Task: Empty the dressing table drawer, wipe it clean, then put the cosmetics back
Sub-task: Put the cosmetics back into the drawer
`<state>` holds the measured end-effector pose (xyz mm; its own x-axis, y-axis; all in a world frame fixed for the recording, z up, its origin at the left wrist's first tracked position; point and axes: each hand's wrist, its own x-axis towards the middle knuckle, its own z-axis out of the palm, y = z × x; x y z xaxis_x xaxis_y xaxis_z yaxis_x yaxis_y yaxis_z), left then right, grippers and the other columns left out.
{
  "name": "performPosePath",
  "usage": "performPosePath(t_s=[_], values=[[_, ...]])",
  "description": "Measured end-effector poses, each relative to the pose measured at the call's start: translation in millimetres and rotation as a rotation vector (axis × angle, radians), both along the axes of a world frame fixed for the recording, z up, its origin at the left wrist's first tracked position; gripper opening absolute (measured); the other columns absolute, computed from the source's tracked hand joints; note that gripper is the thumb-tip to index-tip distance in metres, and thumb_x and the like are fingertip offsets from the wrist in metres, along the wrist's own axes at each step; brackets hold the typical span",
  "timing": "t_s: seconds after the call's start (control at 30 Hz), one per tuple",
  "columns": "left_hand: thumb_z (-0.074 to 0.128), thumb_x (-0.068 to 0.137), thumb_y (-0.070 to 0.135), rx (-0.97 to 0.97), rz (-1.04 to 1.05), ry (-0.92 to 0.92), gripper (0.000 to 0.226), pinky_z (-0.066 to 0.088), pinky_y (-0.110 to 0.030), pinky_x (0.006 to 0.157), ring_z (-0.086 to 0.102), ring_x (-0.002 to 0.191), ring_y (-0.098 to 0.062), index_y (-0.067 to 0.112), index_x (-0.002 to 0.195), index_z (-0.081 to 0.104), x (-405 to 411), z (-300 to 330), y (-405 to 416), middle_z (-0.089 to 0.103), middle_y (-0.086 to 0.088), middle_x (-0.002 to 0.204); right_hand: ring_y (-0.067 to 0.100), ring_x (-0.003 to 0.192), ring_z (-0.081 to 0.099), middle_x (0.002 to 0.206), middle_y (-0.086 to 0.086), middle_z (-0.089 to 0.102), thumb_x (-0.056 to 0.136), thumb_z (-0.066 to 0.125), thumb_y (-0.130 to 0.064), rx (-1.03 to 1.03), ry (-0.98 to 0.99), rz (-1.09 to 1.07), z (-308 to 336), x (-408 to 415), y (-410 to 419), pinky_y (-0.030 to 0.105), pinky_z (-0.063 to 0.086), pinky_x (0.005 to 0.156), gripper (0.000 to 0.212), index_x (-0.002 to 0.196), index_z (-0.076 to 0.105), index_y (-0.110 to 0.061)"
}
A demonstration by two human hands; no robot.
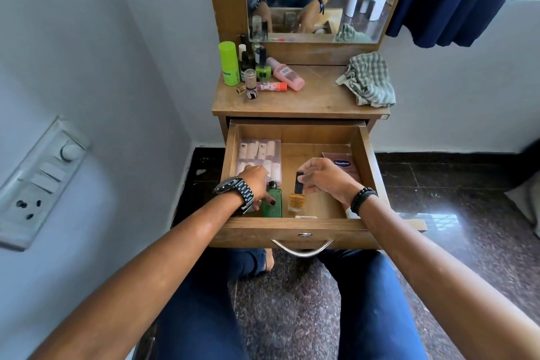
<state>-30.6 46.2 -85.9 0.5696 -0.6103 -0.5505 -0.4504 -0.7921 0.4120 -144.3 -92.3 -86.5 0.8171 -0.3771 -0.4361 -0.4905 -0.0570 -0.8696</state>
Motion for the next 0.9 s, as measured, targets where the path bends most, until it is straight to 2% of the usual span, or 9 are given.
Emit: performPosePath(t_s=[0.07,0.17,0.27,0.4,0.47,0.53,0.7,0.8,0.9], values=[[0.078,0.071,0.017,-0.001,-0.017,-0.016,0.053,0.059,-0.036,0.062,0.07,0.069,-0.025,-0.005,0.11,0.049,-1,2,1,0.065,-0.018,0.097,0.014,0.073,0.062,0.083,0.007,0.063,0.09,0.056,0.0,0.003,0.033,0.01,-2,3,1,0.026,0.055,0.071,0.011,0.089,0.054,-0.011],[0.078,0.071,0.014,-0.063,-0.143,-0.068,0.063,0.058,-0.037,0.056,0.064,0.065,-0.024,0.01,0.119,0.036,-2,4,1,0.056,-0.015,0.107,0.016,0.07,0.063,0.082,0.009,0.064,0.089,0.057,0.001,0.013,0.079,0.02,-8,9,3,0.031,0.056,0.075,0.01,0.094,0.054,-0.008],[0.077,0.072,0.014,-0.07,-0.239,-0.112,0.06,0.058,-0.04,0.067,0.062,0.078,-0.025,0.014,0.119,0.041,-3,3,1,0.051,-0.015,0.116,0.022,0.074,0.065,0.087,0.015,0.065,0.089,0.057,0.001,0.016,0.128,0.017,-12,15,6,0.033,0.057,0.076,0.015,0.103,0.052,-0.004],[0.077,0.073,0.015,-0.07,-0.241,-0.116,0.053,0.054,-0.033,0.073,0.054,0.082,-0.022,0.012,0.118,0.048,-4,2,3,0.053,-0.014,0.118,0.022,0.071,0.064,0.083,0.014,0.063,0.088,0.06,-0.001,-0.019,0.211,0.046,-18,21,12,0.037,0.057,0.081,0.008,0.092,0.055,-0.006],[0.077,0.073,0.014,-0.064,-0.226,-0.1,0.055,0.057,-0.038,0.071,0.062,0.084,-0.027,0.012,0.118,0.047,-3,2,4,0.053,-0.014,0.117,0.023,0.074,0.065,0.084,0.012,0.064,0.088,0.062,-0.003,-0.061,0.255,0.069,-20,23,16,0.038,0.057,0.081,0.009,0.084,0.055,-0.009],[0.077,0.073,0.011,-0.06,-0.208,-0.072,0.054,0.059,-0.041,0.066,0.066,0.082,-0.03,0.013,0.118,0.046,-3,2,6,0.054,-0.015,0.116,0.023,0.075,0.066,0.091,0.014,0.064,0.085,0.064,-0.002,-0.093,0.276,0.063,-22,22,18,0.033,0.059,0.072,0.013,0.082,0.055,-0.01],[0.076,0.073,0.01,-0.057,-0.191,-0.053,0.055,0.059,-0.041,0.066,0.067,0.082,-0.029,0.012,0.119,0.046,-4,7,6,0.053,-0.014,0.12,0.027,0.072,0.068,0.091,0.017,0.064,0.077,0.072,0.003,-0.106,0.293,0.032,-20,20,17,0.033,0.059,0.061,0.026,0.08,0.05,-0.011],[0.073,0.077,0.009,-0.09,-0.169,-0.035,0.053,0.058,-0.034,0.061,0.066,0.077,-0.026,0.011,0.121,0.045,-2,11,4,0.058,-0.014,0.114,0.028,0.077,0.07,0.093,0.017,0.065,0.075,0.073,0.005,-0.105,0.282,0.058,-14,22,13,0.03,0.06,0.065,0.026,0.089,0.054,-0.007],[0.071,0.079,0.012,-0.154,-0.138,-0.027,0.049,0.056,-0.027,0.057,0.068,0.074,-0.023,0.013,0.121,0.047,2,21,0,0.062,-0.012,0.103,0.023,0.082,0.069,0.095,0.016,0.069,0.076,0.071,0.004,-0.23,0.209,0.094,-5,28,5,0.028,0.058,0.075,0.027,0.1,0.06,-0.003]])
